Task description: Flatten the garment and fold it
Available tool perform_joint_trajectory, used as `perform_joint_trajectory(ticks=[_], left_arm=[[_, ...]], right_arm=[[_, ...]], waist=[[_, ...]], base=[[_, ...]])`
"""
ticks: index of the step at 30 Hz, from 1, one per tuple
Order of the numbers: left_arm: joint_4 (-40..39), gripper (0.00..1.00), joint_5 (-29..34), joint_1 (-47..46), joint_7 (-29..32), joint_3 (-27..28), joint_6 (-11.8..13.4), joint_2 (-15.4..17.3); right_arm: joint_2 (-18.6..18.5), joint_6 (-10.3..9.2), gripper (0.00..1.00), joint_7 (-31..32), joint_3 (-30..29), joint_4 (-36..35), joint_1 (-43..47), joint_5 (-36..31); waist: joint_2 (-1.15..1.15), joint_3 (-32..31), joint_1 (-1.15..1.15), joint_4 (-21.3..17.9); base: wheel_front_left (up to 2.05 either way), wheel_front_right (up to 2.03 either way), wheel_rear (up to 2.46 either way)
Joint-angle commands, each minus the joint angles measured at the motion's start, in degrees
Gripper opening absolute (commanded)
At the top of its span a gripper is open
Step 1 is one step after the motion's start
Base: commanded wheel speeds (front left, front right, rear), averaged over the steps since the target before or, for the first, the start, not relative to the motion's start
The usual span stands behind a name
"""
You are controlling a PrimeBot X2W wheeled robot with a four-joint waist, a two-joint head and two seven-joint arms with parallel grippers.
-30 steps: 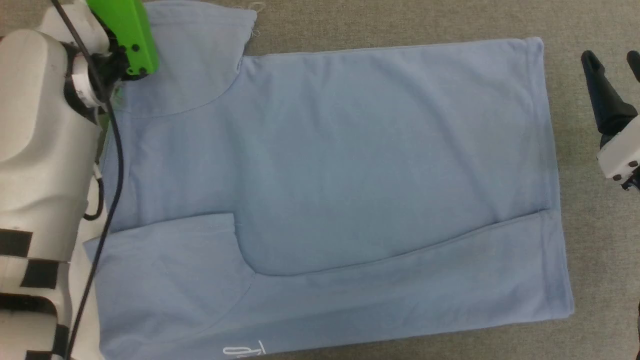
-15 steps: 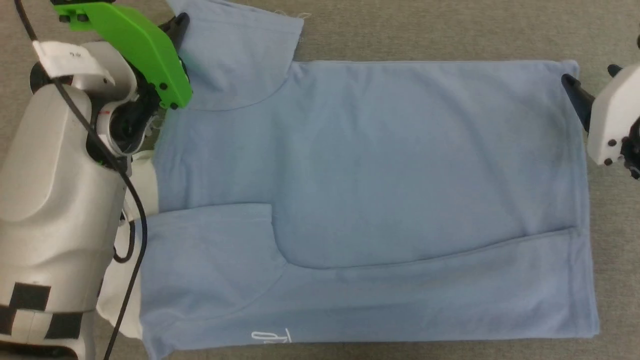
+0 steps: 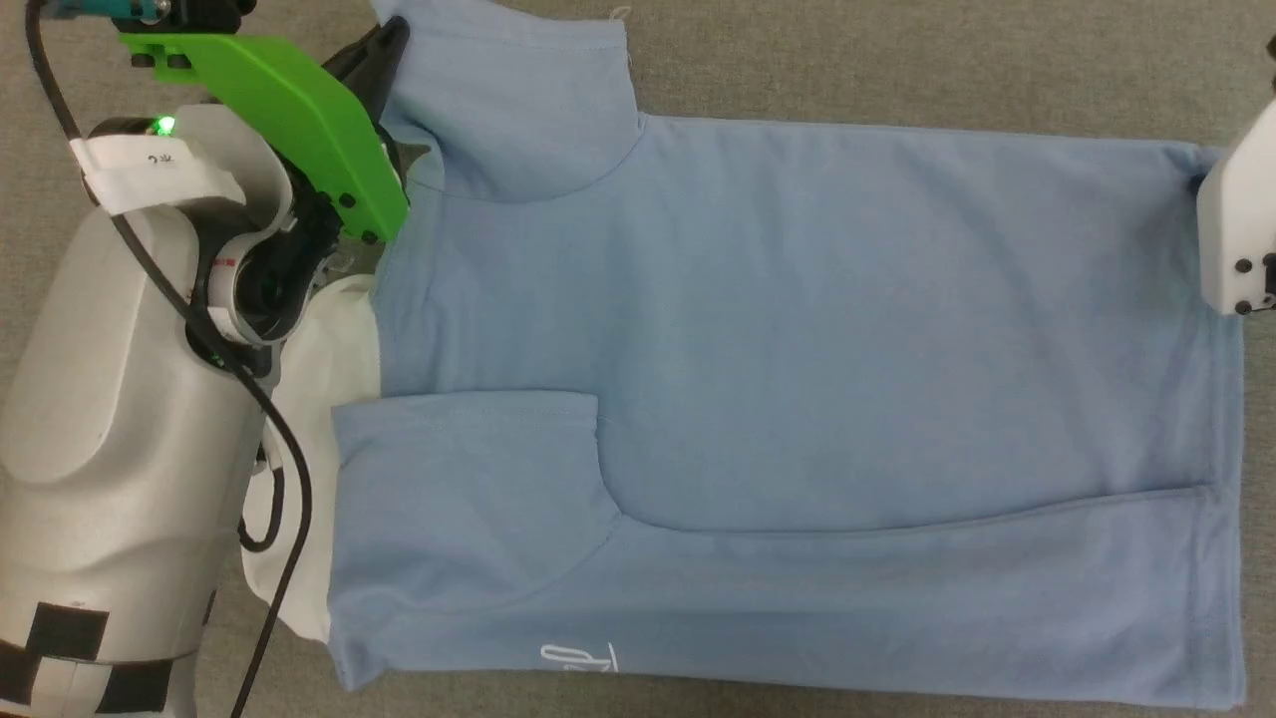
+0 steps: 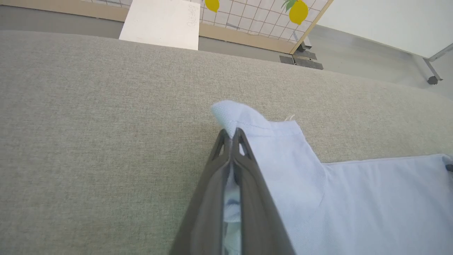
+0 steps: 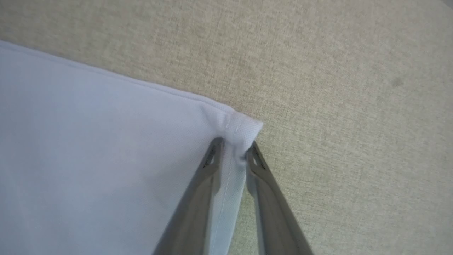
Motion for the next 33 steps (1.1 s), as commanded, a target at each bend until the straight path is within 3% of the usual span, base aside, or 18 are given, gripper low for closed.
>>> perform_joint_trajectory(ticks=[1, 8, 15, 24, 33], left_arm=[[-0.54, 0.0, -0.35, 0.95, -0.52, 0.13, -0.03, 0.03], [-4.81, 0.0, -3.23, 6.87, -1.9, 2.59, 0.35, 0.69], [-11.62, 0.0, -6.12, 19.72, -2.46, 4.98, 2.64, 1.83], [-16.49, 0.0, -8.95, 38.3, -4.17, 7.39, 6.82, 1.38], [-12.85, 0.0, -10.07, 48.06, -5.75, 8.19, 9.31, 0.0]], right_arm=[[0.09, -0.1, 0.0, -1.19, -0.54, -0.17, 0.6, 0.24], [2.35, -0.1, 0.0, -8.22, -2.81, -2.01, 6.19, 2.47], [4.76, -0.1, 0.0, -12.67, -5.58, -2.05, 14.65, 3.32], [7.46, -0.1, 0.0, -12.16, -9.13, -3.42, 24.74, 4.59], [9.7, -0.1, 0.0, -10.92, -11.96, -3.21, 32.1, 3.88]], waist=[[0.0, -1.6, 0.0, 0.24], [0.0, -8.73, 0.0, -0.2], [0.0, -15.41, 0.0, -0.86], [0.0, -19.39, 0.0, -1.64], [0.0, -20.11, 0.0, -1.81]], base=[[0.0, 0.0, 0.0], [0.0, 0.0, 0.0], [0.0, 0.0, 0.0], [0.0, 0.0, 0.0], [0.0, 0.0, 0.0]])
